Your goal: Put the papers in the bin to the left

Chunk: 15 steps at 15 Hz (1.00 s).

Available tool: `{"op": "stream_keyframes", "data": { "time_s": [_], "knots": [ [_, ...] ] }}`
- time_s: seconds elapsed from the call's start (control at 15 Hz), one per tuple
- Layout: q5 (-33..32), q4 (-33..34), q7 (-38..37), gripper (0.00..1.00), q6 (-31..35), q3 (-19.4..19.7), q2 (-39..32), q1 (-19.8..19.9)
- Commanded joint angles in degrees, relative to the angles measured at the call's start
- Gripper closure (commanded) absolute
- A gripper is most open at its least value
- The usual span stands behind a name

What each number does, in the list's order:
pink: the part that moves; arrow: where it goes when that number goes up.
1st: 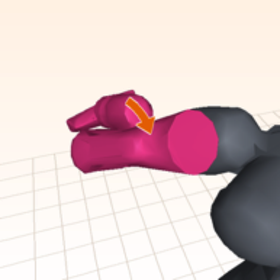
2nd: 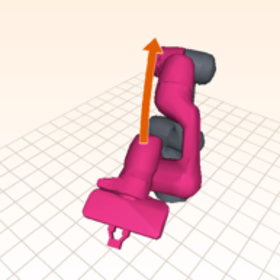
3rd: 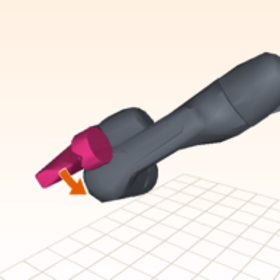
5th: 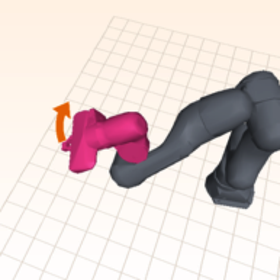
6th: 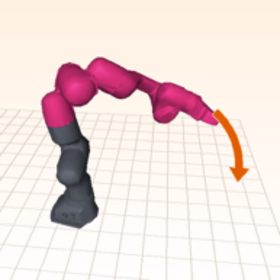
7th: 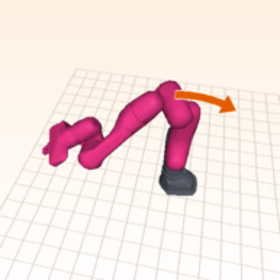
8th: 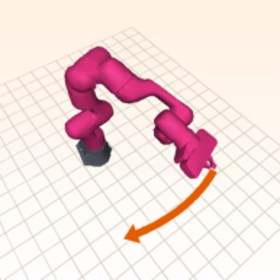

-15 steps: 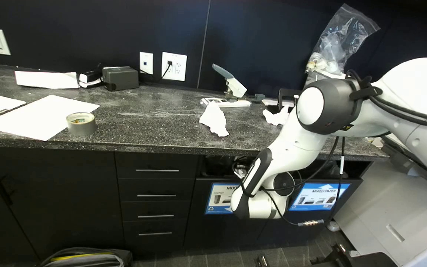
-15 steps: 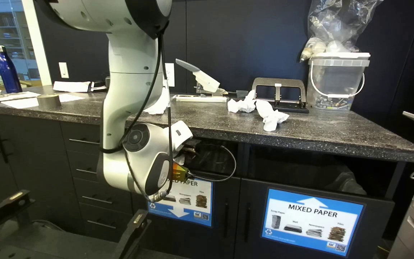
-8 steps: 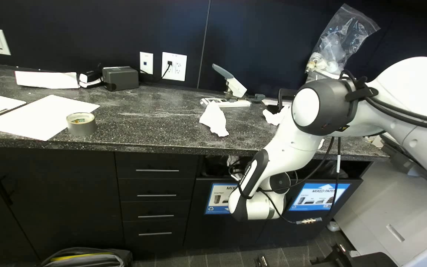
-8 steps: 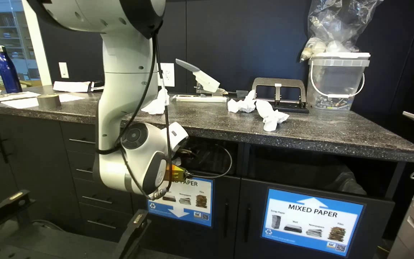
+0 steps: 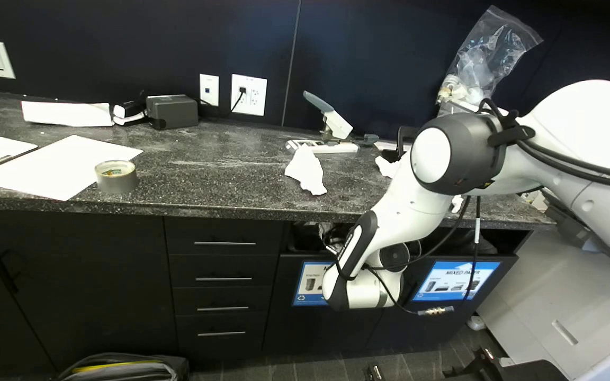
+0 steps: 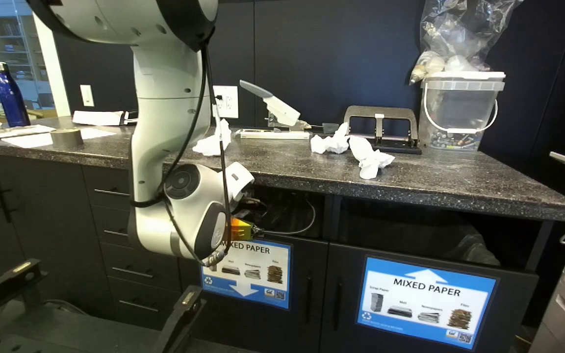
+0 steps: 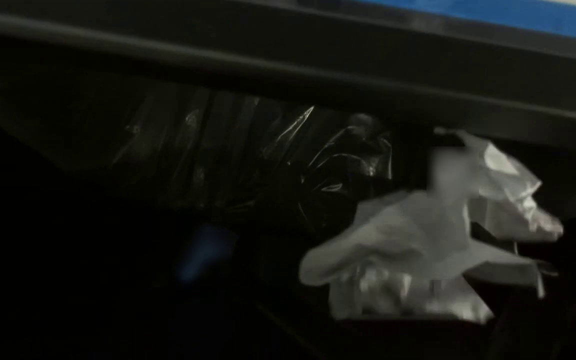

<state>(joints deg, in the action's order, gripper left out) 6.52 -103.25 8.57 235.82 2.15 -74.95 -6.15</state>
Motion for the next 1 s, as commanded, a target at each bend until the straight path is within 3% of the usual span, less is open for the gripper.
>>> {"op": "stream_keyframes", "data": {
  "time_s": [0.0, 0.33, 0.67, 0.93],
  "knots": [
    [4.57, 3.56, 2.82, 0.0, 4.13, 1.77, -1.7, -2.78],
    [4.37, 1.4, 3.83, 0.0, 2.45, 2.04, -0.54, -3.14],
    [-4.54, -7.83, 1.52, 0.0, -6.59, 1.36, 6.32, -0.57],
    [-7.66, -17.21, 1.9, 0.0, -8.94, 2.07, 13.52, 0.34]
  ]
}}
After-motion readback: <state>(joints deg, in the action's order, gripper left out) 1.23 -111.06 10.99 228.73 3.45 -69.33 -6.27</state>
